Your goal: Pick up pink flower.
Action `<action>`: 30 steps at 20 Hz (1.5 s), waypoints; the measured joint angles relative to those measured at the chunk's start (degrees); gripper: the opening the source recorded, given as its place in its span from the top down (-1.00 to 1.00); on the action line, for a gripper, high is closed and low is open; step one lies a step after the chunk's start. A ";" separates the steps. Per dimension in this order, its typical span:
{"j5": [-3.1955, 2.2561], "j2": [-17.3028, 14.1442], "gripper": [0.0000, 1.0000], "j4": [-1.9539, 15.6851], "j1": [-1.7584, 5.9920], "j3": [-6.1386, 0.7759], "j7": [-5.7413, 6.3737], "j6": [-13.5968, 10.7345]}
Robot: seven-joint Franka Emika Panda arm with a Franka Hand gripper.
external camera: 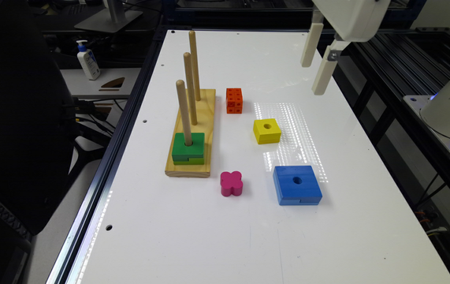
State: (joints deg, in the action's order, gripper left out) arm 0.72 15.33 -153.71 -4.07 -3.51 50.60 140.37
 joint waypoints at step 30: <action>0.05 -16.62 -1.00 17.57 -0.64 -5.85 6.39 0.00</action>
State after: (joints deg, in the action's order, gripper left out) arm 0.77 -1.29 -136.14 -4.71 -9.36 57.00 140.36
